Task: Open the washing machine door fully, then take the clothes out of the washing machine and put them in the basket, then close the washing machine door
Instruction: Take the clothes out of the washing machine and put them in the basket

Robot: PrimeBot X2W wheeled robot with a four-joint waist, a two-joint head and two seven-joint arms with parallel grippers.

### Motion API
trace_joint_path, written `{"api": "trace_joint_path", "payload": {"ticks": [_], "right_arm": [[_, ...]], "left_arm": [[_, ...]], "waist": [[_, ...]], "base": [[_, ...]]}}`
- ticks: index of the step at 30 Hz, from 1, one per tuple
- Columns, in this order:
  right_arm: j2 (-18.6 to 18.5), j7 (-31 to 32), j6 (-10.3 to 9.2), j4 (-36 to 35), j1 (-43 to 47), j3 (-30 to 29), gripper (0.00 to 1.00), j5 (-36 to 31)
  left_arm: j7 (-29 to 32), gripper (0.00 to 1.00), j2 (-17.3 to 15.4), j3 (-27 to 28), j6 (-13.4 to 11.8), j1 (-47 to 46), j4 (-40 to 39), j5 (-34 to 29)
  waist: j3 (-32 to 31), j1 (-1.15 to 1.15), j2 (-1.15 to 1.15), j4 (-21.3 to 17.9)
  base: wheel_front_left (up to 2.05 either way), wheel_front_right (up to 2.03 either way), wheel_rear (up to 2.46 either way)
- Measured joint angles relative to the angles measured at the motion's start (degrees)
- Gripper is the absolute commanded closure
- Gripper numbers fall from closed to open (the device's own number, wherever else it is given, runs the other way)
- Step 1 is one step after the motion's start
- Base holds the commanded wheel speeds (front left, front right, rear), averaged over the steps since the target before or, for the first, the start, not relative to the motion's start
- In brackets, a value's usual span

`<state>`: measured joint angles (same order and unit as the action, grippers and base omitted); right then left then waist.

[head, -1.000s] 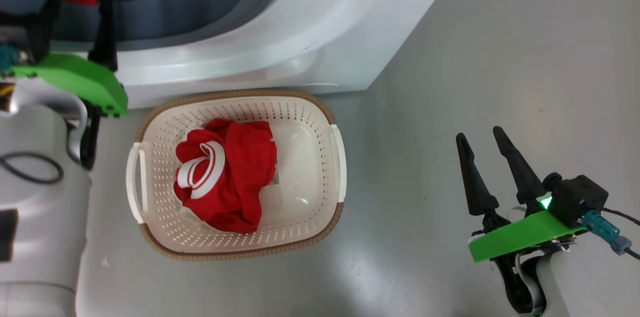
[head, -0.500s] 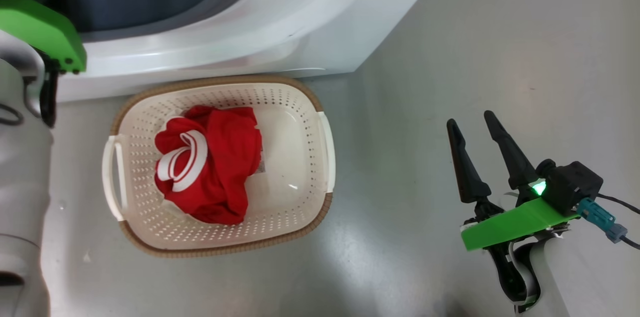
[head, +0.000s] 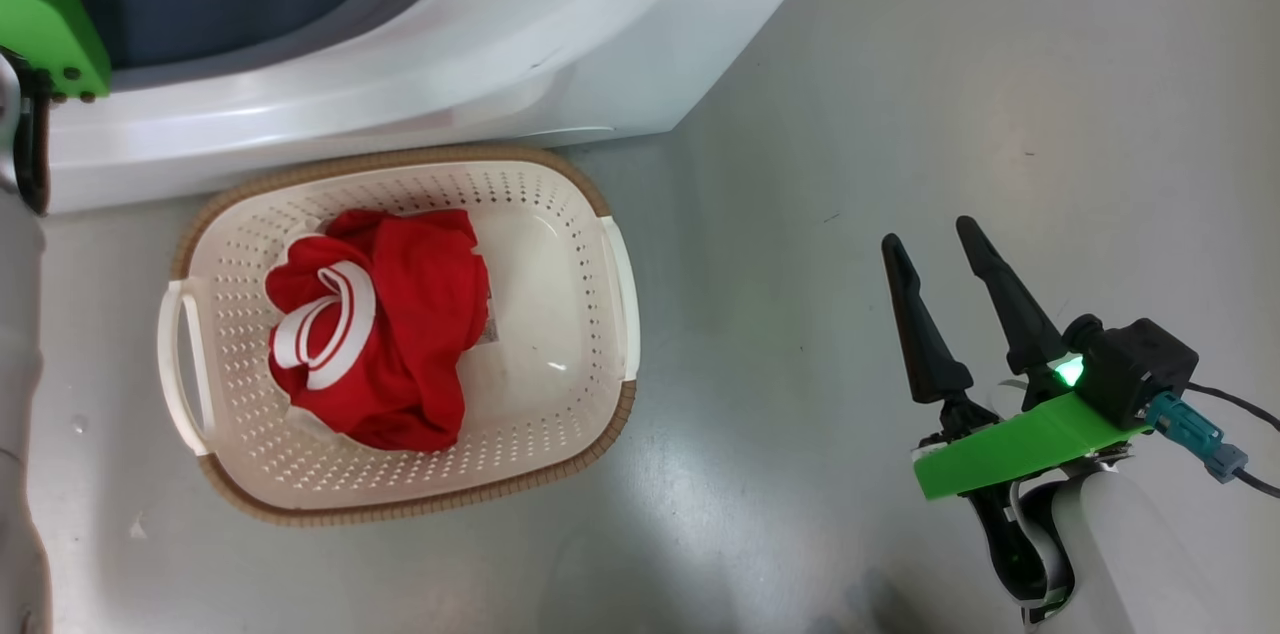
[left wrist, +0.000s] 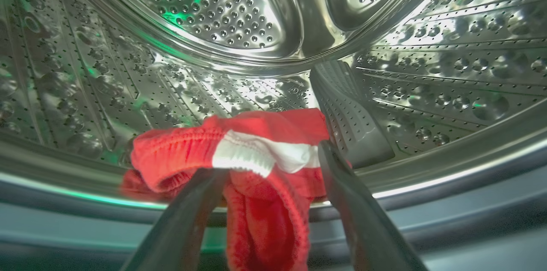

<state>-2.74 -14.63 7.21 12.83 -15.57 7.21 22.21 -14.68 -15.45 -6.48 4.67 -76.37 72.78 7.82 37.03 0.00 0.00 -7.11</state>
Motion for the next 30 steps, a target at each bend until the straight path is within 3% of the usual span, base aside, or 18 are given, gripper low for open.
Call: {"api": "trace_joint_path", "payload": {"ticks": [1, 2, 4, 17, 22, 30], "right_arm": [[0.0, 0.0, 0.0, 0.0, 0.0, -0.01, 0.0, 0.0], [0.0, 0.0, 0.0, -0.01, 0.0, -0.02, 0.0, 0.0], [0.0, 0.0, 0.0, -0.02, 0.0, -0.02, 0.0, 0.0], [0.0, 0.0, 0.0, 0.02, 0.0, -0.32, 0.0, -0.01], [-0.01, 0.0, 0.0, 0.07, 0.01, -0.34, 0.0, -0.01], [-0.01, 0.0, 0.0, 0.44, 0.03, -0.33, 0.0, -0.01]], "left_arm": [[0.01, 0.62, 0.04, -0.05, 0.13, -0.02, 0.08, 0.09], [0.02, 0.67, 0.08, -0.12, 0.3, -0.01, 0.15, 0.19], [0.03, 1.0, 0.2, -0.19, 0.4, 0.02, 0.38, 0.37], [0.04, 1.0, 2.02, 0.25, 0.75, 4.48, 0.77, 3.34], [-0.02, 1.0, 4.11, 0.15, 1.41, 5.76, -2.6, 3.37], [-0.01, 1.0, 4.78, 0.73, 1.42, 10.03, -7.91, 4.34]], "waist": [[-0.01, 0.0, 0.0, -0.01], [-0.07, 0.0, 0.0, 0.0], [-0.23, 0.0, 0.0, 0.03], [-2.1, 0.0, 0.0, 0.81], [-3.04, 0.0, 0.0, 1.46], [-4.46, 0.0, 0.0, 2.14]], "base": [[0.0, 0.0, 0.0], [0.0, 0.0, 0.0], [0.0, 0.0, 0.0], [0.0, 0.0, 0.0], [0.0, 0.0, 0.0], [0.0, 0.0, 0.0]]}}
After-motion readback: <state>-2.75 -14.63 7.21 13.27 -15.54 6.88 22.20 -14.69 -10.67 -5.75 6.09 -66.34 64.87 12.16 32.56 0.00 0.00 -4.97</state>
